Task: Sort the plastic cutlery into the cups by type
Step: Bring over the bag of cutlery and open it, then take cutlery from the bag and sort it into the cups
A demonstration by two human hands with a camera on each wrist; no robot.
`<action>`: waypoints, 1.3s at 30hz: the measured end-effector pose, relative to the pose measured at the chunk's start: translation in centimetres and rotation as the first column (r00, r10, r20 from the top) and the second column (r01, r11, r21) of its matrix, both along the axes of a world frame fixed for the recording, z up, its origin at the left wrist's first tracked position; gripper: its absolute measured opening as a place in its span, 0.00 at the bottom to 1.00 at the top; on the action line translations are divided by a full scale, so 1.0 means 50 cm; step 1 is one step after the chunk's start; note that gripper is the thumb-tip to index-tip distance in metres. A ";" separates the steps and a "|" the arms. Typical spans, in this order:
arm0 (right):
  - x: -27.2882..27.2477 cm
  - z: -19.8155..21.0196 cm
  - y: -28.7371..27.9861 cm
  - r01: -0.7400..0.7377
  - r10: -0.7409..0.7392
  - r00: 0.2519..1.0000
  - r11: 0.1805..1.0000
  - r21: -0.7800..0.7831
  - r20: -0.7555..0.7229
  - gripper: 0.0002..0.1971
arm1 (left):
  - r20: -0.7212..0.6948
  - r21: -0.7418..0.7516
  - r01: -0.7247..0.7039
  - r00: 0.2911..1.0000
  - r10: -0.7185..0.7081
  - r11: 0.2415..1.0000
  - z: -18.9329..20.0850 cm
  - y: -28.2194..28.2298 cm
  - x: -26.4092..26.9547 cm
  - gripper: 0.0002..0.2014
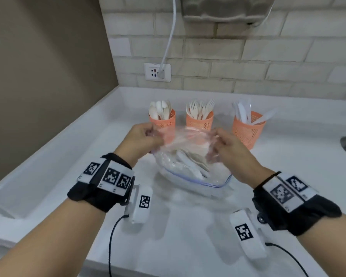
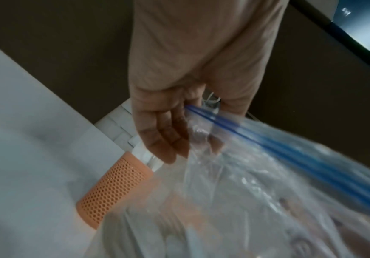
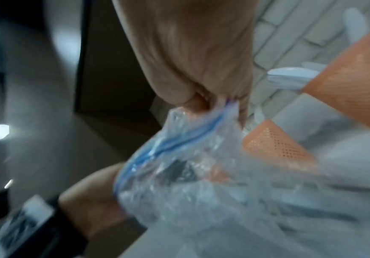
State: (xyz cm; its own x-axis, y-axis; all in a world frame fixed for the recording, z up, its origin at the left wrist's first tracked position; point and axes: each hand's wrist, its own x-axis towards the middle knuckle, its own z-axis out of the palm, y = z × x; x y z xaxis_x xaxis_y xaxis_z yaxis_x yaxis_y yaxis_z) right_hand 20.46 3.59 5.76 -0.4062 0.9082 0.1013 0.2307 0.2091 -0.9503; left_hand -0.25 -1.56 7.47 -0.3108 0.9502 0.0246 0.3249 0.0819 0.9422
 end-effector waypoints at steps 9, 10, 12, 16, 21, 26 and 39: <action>0.078 -0.063 0.031 -0.044 -0.044 0.715 0.993 0.108 0.698 0.11 | 0.287 -0.252 0.034 0.957 0.041 0.967 -0.050 -0.001 -0.025 0.09; 0.088 -0.072 0.034 0.021 0.005 0.778 0.999 -0.033 0.628 0.06 | 0.498 -0.231 0.063 0.865 0.063 0.971 -0.043 -0.002 -0.021 0.11; 0.100 -0.080 0.041 0.070 0.062 0.944 0.922 -0.381 0.325 0.05 | 0.786 -0.215 0.071 0.604 0.130 0.974 -0.040 -0.003 -0.011 0.14; 0.094 -0.053 0.058 -0.057 -0.195 0.934 0.747 -0.662 -0.299 0.09 | 0.776 -0.283 0.109 0.609 0.161 0.953 -0.052 -0.005 0.010 0.15; 0.055 -0.076 0.080 0.011 -0.513 0.751 0.639 -0.769 -0.416 0.16 | 0.467 -0.380 0.238 0.884 -0.037 0.894 -0.086 -0.014 0.015 0.06; 0.038 -0.120 0.098 0.128 -0.463 0.853 0.634 -0.763 -0.242 0.13 | 0.060 -0.244 0.049 0.998 -0.036 0.968 -0.094 0.007 0.016 0.10; -0.001 -0.039 0.040 -0.325 0.131 0.836 0.900 0.289 0.533 0.04 | -0.603 0.145 0.318 0.779 -0.171 0.937 -0.079 0.019 0.057 0.11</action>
State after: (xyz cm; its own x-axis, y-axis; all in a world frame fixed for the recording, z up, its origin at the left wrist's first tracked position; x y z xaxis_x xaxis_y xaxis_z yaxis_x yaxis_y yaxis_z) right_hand 20.41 5.58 3.82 -0.6796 0.7226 0.1264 0.5451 0.6128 -0.5722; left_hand 2.58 -0.59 3.53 0.0738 0.9359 0.3445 0.7879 -0.2665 0.5551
